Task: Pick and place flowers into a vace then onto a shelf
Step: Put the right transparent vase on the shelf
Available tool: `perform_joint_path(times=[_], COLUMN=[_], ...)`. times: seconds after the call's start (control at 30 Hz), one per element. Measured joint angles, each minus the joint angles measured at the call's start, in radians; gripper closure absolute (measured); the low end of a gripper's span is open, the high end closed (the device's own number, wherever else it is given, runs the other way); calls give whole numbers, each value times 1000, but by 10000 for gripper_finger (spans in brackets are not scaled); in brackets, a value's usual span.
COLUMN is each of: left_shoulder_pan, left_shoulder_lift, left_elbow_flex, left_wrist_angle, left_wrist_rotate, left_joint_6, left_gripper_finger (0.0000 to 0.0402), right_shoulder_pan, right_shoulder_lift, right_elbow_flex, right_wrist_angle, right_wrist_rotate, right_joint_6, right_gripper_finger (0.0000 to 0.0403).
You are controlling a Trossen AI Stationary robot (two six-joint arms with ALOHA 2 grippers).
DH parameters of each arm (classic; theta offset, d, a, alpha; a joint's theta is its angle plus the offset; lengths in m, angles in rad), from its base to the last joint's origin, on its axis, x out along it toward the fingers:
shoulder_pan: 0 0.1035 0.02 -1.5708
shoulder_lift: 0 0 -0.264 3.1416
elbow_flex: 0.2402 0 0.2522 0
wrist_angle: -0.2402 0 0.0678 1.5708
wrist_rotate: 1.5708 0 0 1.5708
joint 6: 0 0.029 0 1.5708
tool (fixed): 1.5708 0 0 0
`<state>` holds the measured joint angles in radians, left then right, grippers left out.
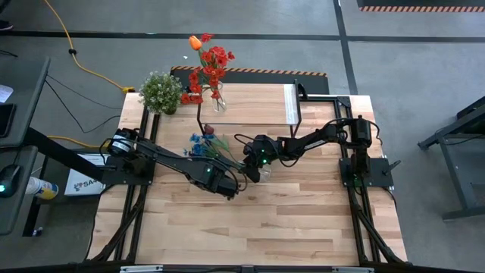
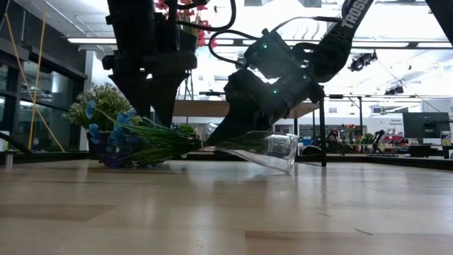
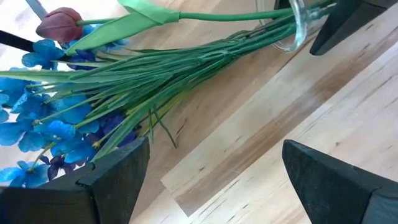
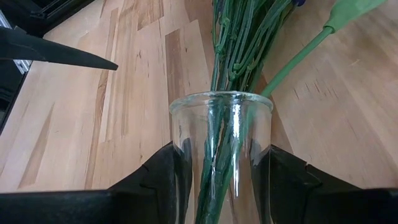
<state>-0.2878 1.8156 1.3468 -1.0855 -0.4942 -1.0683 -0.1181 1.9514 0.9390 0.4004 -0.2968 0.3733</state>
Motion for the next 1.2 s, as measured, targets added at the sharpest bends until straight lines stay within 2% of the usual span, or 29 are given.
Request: perform_joint_path(times=[0.2,0.77,0.93,1.2], left_shoulder_pan=[0,-1,-1,-16], left_shoulder_lift=[0,0,0,0], left_elbow_flex=[0,0,1,74], left_wrist_angle=[1,27,95,184], left_wrist_rotate=[3,6,9,35], left_joint_6=[-7,369,452,560], left_gripper_finger=[2,2,2,2], right_shoulder_pan=[0,0,0,0], right_shoulder_lift=[0,0,-1,-1], right_elbow_flex=[0,0,0,2], right_wrist_angle=[0,-10,-31,-59], right_wrist_rotate=[-1,-9,-19,-26], right_joint_6=[0,-10,-11,-15], right_gripper_finger=[232,232,232,232])
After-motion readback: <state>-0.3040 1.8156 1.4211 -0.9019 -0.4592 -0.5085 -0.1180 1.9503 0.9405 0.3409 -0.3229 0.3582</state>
